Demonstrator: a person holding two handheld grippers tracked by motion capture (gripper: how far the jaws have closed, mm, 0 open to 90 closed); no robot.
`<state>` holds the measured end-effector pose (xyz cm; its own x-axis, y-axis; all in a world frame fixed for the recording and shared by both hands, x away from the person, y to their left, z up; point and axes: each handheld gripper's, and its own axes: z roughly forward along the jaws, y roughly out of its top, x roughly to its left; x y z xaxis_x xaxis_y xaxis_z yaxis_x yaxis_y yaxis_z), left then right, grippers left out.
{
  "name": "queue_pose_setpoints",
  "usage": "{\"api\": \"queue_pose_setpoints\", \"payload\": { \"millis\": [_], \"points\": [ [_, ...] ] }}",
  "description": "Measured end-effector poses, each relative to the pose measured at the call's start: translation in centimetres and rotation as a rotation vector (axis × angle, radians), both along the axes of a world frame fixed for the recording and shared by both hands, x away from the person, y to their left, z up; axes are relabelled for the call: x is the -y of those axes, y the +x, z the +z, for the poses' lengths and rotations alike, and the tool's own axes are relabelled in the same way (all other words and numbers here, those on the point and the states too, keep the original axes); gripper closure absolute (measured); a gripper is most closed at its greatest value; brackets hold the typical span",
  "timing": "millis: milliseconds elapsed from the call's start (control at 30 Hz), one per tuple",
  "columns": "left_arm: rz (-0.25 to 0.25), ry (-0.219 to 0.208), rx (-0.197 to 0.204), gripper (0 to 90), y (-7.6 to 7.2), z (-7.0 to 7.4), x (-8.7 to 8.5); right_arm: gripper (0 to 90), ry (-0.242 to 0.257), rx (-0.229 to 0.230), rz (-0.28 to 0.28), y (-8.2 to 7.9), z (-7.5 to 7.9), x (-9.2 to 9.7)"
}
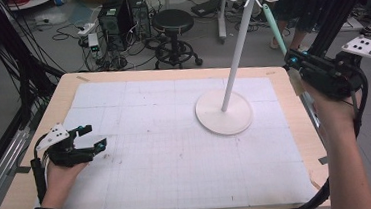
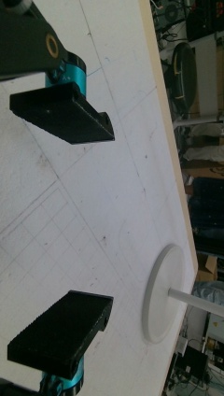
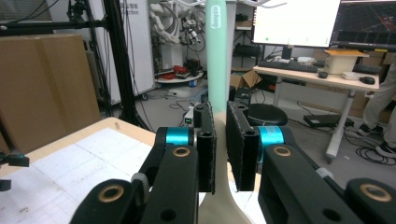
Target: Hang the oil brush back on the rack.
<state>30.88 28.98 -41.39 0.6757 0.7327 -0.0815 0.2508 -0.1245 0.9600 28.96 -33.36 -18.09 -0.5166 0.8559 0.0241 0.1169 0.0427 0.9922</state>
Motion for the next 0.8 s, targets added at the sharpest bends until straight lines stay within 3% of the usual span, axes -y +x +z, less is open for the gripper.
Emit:
{"api": "queue_pose_setpoints", "payload": {
  "millis": [567,633,700,800],
  "points": [
    [-0.004,0.002,0.000,18.0,0.0,0.0,0.1,81.9,-0.003,-0.044,-0.008,2.1,-0.9,-0.5],
    [-0.004,0.003,0.000,18.0,-0.1,0.0,0.0,79.3,-0.009,-0.051,-0.004,2.2,-1.0,-0.7],
    [-0.003,0.001,-0.001,18.0,-0.1,0.0,0.0,68.9,-0.005,-0.051,-0.001,2.3,-1.1,-0.8],
    [-0.005,0.003,0.002,18.0,-0.1,0.1,0.0,61.4,-0.005,-0.054,-0.004,2.2,-1.3,-0.9]
  ]
}}
